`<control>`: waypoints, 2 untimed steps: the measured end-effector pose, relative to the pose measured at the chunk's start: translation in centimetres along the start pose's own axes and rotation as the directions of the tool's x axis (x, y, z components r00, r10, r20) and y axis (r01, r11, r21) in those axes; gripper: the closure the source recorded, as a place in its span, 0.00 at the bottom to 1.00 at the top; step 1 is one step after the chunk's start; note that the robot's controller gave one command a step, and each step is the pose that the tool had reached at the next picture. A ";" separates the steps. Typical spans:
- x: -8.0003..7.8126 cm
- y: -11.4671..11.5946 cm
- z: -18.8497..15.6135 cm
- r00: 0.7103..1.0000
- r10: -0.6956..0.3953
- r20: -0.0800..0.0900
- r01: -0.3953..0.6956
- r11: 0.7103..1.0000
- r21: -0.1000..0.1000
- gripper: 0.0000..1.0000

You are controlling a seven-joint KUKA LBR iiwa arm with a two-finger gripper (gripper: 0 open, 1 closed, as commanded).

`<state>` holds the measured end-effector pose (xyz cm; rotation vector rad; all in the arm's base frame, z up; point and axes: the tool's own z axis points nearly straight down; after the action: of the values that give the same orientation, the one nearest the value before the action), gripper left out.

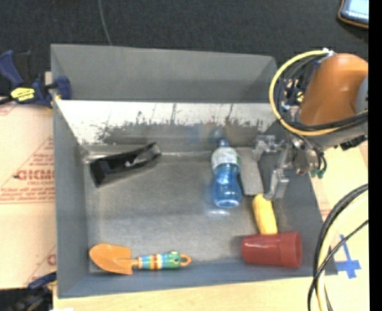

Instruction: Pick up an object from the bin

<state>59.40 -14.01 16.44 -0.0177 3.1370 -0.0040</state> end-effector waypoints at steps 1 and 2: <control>0.0 0.0 0.0 1.000 0.000 0.000 0.000 1.000 0.000 0.00; 0.5 -0.4 7.6 0.940 -0.341 0.003 0.341 0.940 0.002 0.00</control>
Offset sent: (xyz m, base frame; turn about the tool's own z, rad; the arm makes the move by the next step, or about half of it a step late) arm -0.0082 -0.0046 -0.0936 -0.4112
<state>58.91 -14.44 8.82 -0.5599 3.0839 -0.0069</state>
